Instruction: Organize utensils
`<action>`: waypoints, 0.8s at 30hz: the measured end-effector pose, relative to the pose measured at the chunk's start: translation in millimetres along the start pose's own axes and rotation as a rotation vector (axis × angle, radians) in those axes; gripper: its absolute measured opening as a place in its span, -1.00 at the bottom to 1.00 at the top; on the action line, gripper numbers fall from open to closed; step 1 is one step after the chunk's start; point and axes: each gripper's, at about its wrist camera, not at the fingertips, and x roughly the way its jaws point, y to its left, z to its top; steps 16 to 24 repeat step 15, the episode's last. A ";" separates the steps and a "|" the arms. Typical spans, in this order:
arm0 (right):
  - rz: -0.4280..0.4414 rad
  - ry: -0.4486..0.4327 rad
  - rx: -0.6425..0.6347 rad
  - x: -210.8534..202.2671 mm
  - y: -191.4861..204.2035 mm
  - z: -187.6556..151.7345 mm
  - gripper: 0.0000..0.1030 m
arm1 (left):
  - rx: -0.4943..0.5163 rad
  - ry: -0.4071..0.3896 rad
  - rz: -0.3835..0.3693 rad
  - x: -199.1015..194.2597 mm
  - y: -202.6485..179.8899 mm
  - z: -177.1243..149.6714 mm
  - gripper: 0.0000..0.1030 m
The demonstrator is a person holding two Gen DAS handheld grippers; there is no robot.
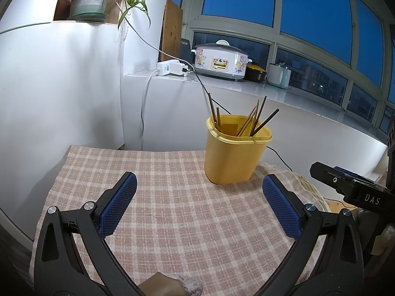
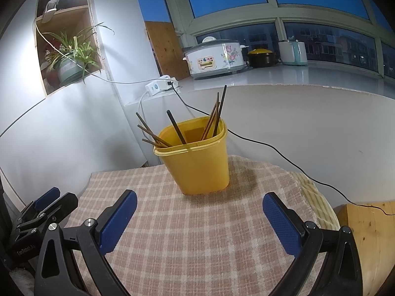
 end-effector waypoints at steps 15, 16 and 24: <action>-0.007 0.009 0.019 2.8 -3.4 -3.0 1.00 | 0.005 -0.006 0.013 2.6 0.0 -1.6 1.00; -0.007 0.009 0.019 2.8 -3.4 -3.0 1.00 | 0.005 -0.006 0.013 2.6 0.0 -1.6 1.00; -0.007 0.009 0.019 2.8 -3.4 -3.0 1.00 | 0.005 -0.006 0.013 2.6 0.0 -1.6 1.00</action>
